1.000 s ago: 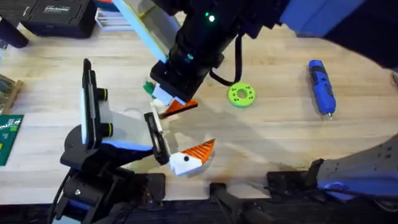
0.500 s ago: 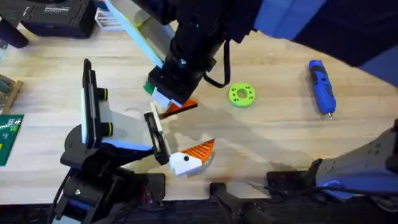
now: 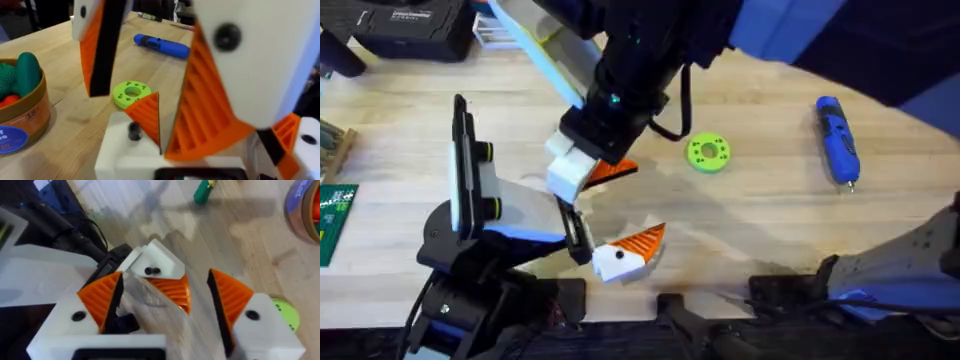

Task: Pick up the gripper from the table and insert it into the empty holder that is missing its gripper. Then pick up a screw, insert it into the mounting hole, and use the screwdriver to tighten it. Finally, clean up the table by picking up the vegetable and placing it into the bucket.

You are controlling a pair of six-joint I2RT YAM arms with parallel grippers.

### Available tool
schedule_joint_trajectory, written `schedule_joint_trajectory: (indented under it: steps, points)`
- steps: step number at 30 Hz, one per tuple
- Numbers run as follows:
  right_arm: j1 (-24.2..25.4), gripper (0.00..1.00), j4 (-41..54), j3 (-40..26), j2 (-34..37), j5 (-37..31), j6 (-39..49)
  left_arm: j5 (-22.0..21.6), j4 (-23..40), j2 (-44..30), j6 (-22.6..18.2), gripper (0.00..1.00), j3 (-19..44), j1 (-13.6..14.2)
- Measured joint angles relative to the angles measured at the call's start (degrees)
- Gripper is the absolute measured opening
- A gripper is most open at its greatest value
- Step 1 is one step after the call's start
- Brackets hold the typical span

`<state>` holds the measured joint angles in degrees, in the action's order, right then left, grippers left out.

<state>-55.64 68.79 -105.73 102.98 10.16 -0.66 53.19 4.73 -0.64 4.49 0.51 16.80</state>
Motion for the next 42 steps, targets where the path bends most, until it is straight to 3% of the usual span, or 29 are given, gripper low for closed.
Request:
schedule_joint_trajectory:
  steps: [2,9,11,25,29,38,42]
  points:
    - [0.69,0.988,0.1,0.0,-0.07,0.03,-0.93,0.04,-0.01,0.01,-0.03,0.987,0.0,0.0]
    - [4.49,0.994,2.4,0.0,-1.35,0.18,-3.26,0.17,0.0,0.02,-0.04,0.987,0.0,0.0]
    - [6.67,0.994,2.85,0.0,-4.77,0.17,-3.65,0.17,0.0,0.02,-0.04,0.987,0.0,0.0]
    - [6.8,0.994,2.13,1.83,-11.9,-0.09,-4.24,0.17,0.0,0.0,-0.04,0.987,0.0,0.0]
    - [6.8,0.994,-2.66,10.53,-20.17,-2.08,-6.7,0.17,0.0,0.0,-0.04,0.987,0.0,0.0]
    - [6.8,0.992,-19.79,39.95,-45.69,-3.22,-15.0,0.17,-0.01,0.0,-0.09,0.987,0.0,0.0]
    - [6.8,0.992,-24.22,49.44,-56.6,-2.94,-16.12,0.17,-0.01,0.0,-0.14,0.987,0.0,0.0]
